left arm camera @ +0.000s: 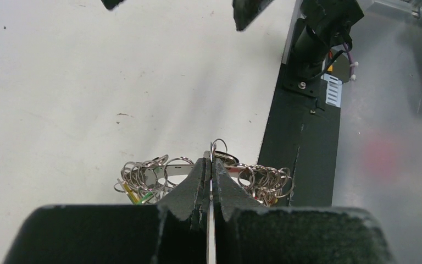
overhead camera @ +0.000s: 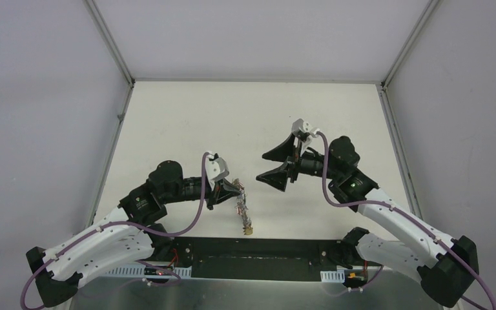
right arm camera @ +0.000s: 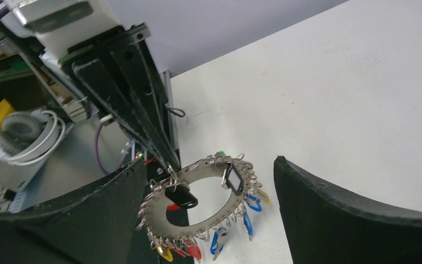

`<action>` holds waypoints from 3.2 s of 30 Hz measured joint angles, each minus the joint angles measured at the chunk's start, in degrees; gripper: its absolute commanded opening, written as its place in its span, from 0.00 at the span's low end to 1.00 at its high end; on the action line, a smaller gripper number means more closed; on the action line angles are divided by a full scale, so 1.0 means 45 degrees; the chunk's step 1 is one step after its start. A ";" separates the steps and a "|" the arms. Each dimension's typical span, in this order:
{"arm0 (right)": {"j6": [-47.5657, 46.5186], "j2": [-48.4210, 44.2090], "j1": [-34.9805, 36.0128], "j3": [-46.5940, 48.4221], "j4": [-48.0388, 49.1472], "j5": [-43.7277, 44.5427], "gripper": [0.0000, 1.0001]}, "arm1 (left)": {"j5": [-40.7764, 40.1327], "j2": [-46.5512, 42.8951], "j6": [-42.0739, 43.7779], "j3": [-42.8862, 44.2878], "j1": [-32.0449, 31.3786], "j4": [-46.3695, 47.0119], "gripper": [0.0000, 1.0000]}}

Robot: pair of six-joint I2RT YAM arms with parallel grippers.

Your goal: Put the keys on the keyring

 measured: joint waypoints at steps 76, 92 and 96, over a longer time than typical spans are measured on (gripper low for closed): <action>-0.0743 0.0903 0.2171 -0.2040 0.3079 -0.2268 0.24 | 0.2244 0.0403 -0.0083 0.0024 0.0000 0.1200 0.00; -0.0680 0.1069 0.2225 -0.2040 0.3138 -0.2297 0.00 | 0.2220 0.0418 -0.0087 0.0024 0.0005 0.1156 0.00; -0.0738 0.0913 0.2234 -0.2016 0.2793 -0.2079 0.00 | 0.2200 0.0413 -0.0039 0.0024 0.0000 0.1117 0.17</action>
